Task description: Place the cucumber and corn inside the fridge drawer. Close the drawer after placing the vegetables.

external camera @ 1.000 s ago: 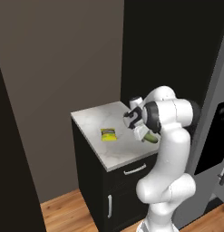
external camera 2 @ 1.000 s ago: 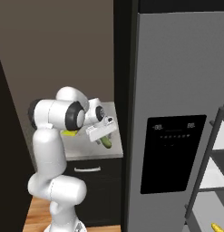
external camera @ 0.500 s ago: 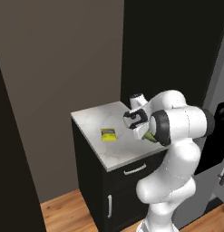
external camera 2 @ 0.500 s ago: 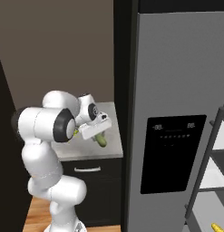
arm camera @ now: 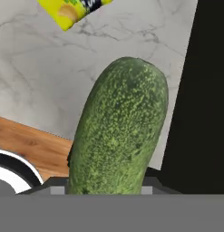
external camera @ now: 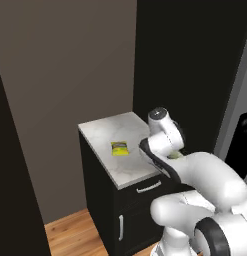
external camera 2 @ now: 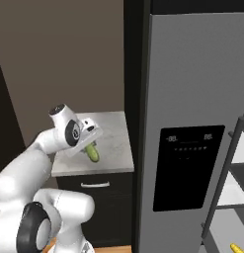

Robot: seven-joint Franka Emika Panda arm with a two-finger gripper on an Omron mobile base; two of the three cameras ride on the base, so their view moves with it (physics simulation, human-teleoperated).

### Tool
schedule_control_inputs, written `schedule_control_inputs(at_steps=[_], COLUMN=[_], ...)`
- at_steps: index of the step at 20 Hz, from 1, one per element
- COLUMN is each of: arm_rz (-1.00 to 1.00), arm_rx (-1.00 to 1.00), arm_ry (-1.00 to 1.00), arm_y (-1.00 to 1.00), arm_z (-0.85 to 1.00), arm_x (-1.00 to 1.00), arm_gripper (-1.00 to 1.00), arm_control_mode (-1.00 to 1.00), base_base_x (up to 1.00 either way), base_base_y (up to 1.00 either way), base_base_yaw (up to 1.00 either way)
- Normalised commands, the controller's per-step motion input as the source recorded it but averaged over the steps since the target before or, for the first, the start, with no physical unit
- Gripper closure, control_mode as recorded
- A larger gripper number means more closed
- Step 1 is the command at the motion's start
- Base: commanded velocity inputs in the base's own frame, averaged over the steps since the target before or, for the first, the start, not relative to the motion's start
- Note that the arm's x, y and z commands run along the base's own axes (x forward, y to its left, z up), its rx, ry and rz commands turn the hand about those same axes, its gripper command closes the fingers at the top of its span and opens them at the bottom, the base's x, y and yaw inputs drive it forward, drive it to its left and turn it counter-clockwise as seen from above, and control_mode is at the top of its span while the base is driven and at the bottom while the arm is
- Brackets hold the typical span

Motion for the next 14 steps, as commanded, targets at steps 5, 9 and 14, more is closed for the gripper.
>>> schedule_control_inputs(at_steps=[5, 9, 14], arm_rz=[0.00, 0.02, 0.00], arm_rx=[0.01, -0.02, -0.01], arm_ry=[-0.22, -0.03, 0.00], arm_y=[0.01, 0.16, 0.00], arm_z=[0.27, -0.05, 0.00], arm_x=[-1.00, -0.57, -0.02], arm_gripper=[1.00, 1.00, 1.00], arm_control_mode=[-1.00, -1.00, -1.00], base_base_x=[0.00, 0.00, 0.00], base_base_y=[0.00, 0.00, 0.00], base_base_yaw=[0.00, 0.00, 0.00])
